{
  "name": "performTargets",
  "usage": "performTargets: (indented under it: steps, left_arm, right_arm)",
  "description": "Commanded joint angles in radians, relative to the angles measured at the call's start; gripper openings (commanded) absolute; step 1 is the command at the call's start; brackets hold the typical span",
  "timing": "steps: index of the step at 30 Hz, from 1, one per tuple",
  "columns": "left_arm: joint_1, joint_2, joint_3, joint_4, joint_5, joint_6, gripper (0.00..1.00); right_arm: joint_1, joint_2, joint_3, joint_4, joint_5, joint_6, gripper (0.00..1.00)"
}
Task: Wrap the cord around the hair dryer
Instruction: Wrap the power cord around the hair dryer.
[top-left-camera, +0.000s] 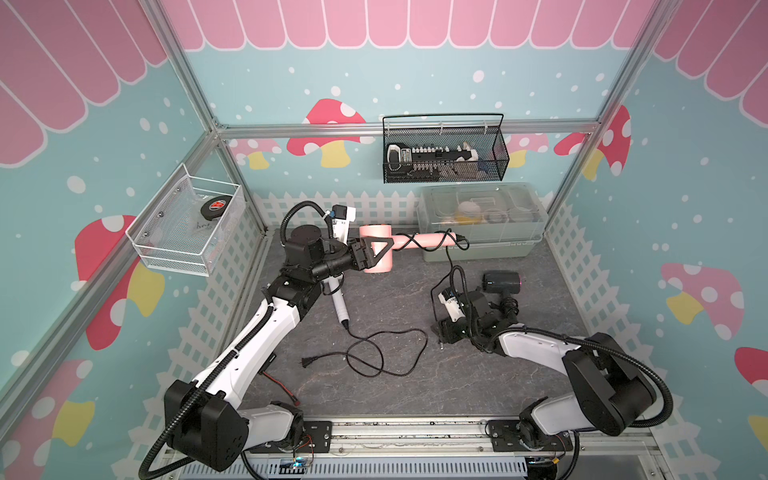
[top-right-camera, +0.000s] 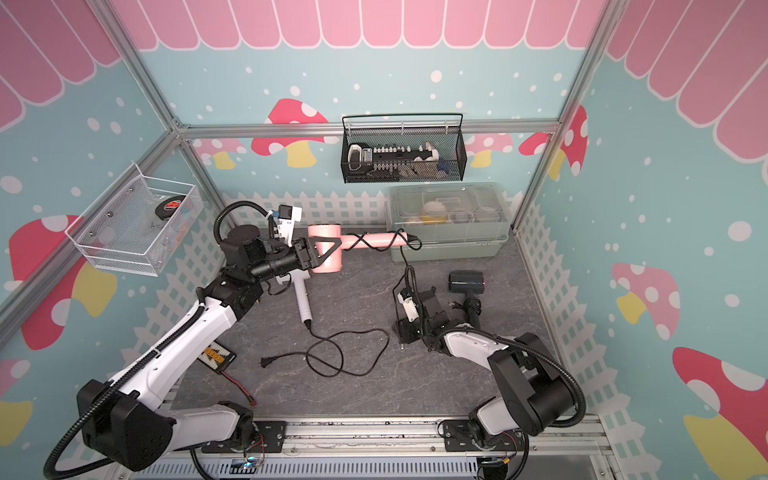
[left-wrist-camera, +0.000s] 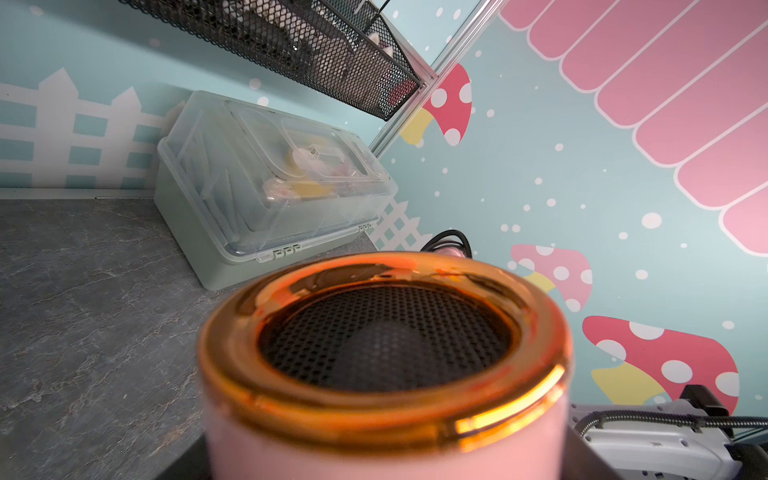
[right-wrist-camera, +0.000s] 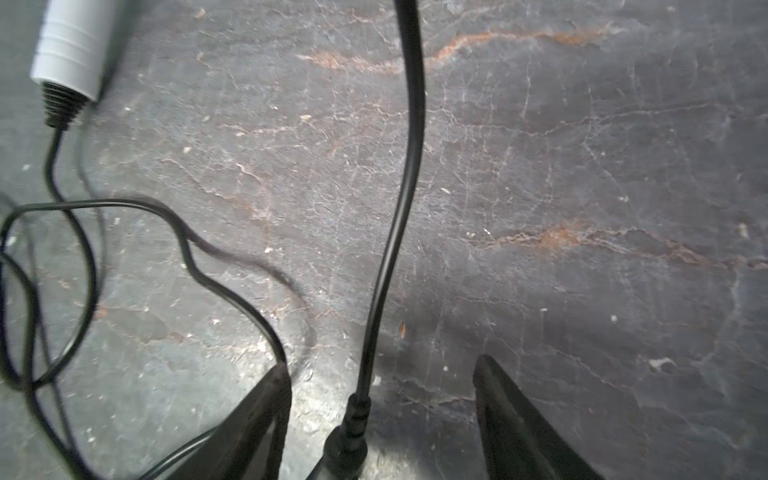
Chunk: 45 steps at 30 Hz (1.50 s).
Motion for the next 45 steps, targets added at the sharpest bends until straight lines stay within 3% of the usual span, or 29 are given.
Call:
performTargets:
  steps: [1, 6, 11, 14, 25, 32, 39, 43, 45]
  left_arm:
    - [-0.004, -0.017, 0.043, 0.103, -0.001, -0.025, 0.0]
    - [-0.004, -0.018, 0.037, 0.119, 0.003, -0.035, 0.0]
    - [-0.002, -0.017, 0.029, 0.129, 0.0, -0.038, 0.0]
    - [0.0, -0.017, 0.025, 0.124, -0.02, -0.028, 0.0]
    - [0.05, 0.038, 0.046, 0.116, -0.096, 0.008, 0.0]
    - [0.054, 0.105, 0.022, 0.264, -0.058, -0.094, 0.0]
    - [0.063, 0.145, 0.004, 0.282, -0.037, -0.109, 0.0]
    - [0.087, 0.16, -0.03, 0.364, -0.005, -0.173, 0.0]
    - [0.101, 0.17, -0.052, 0.448, 0.03, -0.24, 0.0]
  right_arm:
    - [0.023, 0.062, 0.064, 0.011, 0.114, 0.013, 0.65]
    - [0.03, 0.141, 0.122, 0.005, 0.115, -0.001, 0.56]
    - [0.031, 0.185, 0.166, -0.018, 0.092, -0.017, 0.2]
    - [0.033, 0.163, 0.171, -0.045, 0.064, -0.033, 0.08]
    - [0.197, -0.053, 0.378, -0.553, 0.067, -0.16, 0.03]
    - [0.348, 0.041, 0.665, -0.842, 0.092, -0.223, 0.02]
    - [0.45, 0.167, 0.936, -1.068, 0.061, -0.312, 0.02]
    - [0.462, 0.163, 1.014, -1.126, -0.016, -0.34, 0.02]
    - [0.461, 0.15, 0.999, -1.131, 0.007, -0.351, 0.02]
